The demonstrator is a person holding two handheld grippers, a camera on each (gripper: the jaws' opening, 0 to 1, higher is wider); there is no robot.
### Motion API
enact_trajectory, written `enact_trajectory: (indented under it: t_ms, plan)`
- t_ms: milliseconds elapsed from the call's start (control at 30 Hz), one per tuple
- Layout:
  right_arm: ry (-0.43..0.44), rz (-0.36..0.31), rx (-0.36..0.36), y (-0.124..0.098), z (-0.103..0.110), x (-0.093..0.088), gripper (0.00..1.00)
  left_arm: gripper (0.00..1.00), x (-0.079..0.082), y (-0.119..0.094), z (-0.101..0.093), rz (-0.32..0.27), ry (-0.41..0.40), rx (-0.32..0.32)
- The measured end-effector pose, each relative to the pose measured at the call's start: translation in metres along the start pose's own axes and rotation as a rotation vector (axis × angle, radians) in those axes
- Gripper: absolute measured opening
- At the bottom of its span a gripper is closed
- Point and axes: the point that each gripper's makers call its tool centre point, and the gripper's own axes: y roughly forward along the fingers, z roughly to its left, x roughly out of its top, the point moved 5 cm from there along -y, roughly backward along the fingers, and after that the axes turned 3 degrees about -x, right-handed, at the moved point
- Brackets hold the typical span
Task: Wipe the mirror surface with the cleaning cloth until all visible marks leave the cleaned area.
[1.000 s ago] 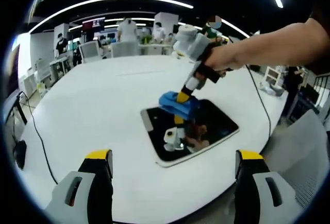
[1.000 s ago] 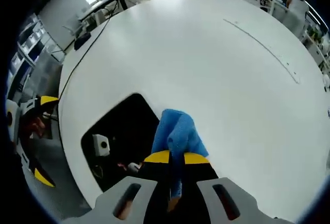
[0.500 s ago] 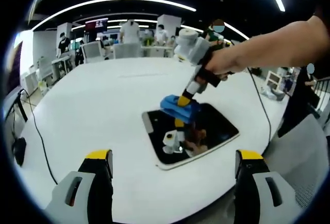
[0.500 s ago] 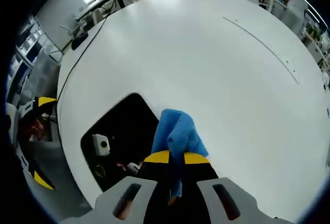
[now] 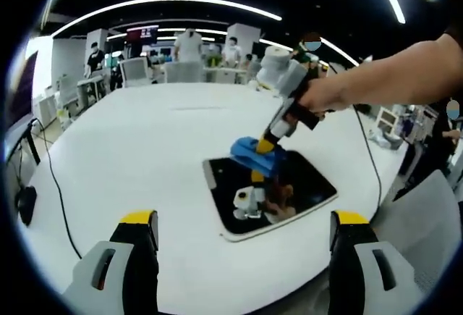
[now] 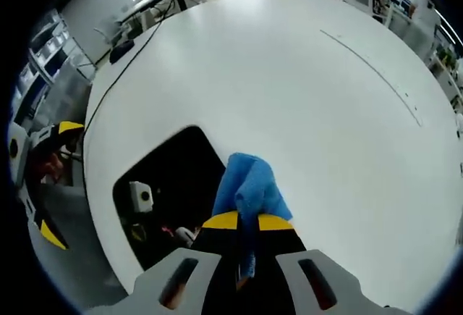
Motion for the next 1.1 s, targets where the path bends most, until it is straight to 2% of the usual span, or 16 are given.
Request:
enact_trajectory:
  t_ms: [500,1100]
  plan:
    - [0.017,0.018,-0.023,-0.008,-0.018,-0.019,0.01,0.99,0.0,0.0,0.0,0.009,0.008,-0.002]
    - [0.042,0.018,-0.037,-0.008,-0.02,-0.021,0.01,0.99,-0.001,0.0,0.001,0.009,0.014,0.003]
